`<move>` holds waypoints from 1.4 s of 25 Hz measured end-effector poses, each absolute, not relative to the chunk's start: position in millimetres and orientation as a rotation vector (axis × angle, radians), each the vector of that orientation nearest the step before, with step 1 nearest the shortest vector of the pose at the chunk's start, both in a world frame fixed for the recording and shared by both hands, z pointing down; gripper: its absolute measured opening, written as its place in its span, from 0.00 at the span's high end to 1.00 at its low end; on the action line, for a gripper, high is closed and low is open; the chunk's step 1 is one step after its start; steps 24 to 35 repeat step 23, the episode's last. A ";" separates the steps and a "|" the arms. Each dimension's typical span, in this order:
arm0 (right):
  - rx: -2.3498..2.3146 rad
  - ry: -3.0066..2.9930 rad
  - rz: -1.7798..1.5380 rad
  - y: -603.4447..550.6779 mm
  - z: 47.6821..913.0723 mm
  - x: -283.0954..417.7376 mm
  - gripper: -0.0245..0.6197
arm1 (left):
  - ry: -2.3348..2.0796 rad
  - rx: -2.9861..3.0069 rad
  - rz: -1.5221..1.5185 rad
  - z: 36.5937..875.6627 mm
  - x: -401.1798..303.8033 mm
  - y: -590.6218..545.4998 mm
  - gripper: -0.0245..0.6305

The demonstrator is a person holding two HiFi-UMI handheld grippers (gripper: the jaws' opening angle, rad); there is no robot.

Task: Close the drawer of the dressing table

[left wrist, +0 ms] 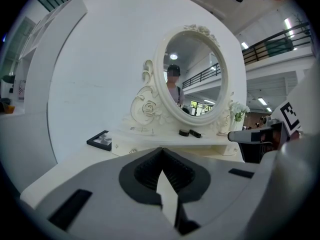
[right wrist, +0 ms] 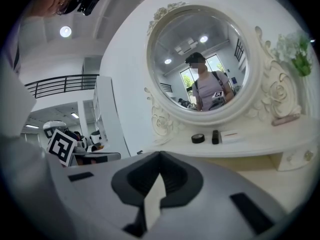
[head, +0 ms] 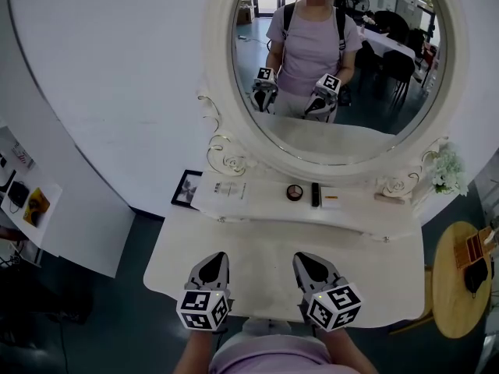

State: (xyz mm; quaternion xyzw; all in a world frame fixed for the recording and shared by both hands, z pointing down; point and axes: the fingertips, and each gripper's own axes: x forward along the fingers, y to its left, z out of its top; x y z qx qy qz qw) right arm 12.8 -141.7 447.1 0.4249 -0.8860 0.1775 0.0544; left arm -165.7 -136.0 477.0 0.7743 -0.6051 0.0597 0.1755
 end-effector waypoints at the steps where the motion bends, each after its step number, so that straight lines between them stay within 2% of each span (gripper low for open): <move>1: 1.290 -2.692 0.538 -141.5 446.6 12.9 0.96 | -1.714 2.195 0.164 476.4 -165.1 -136.0 0.96; 35: 1.316 -2.683 0.537 -144.8 446.3 24.3 0.96 | -1.679 2.215 0.171 477.3 -152.9 -144.1 0.96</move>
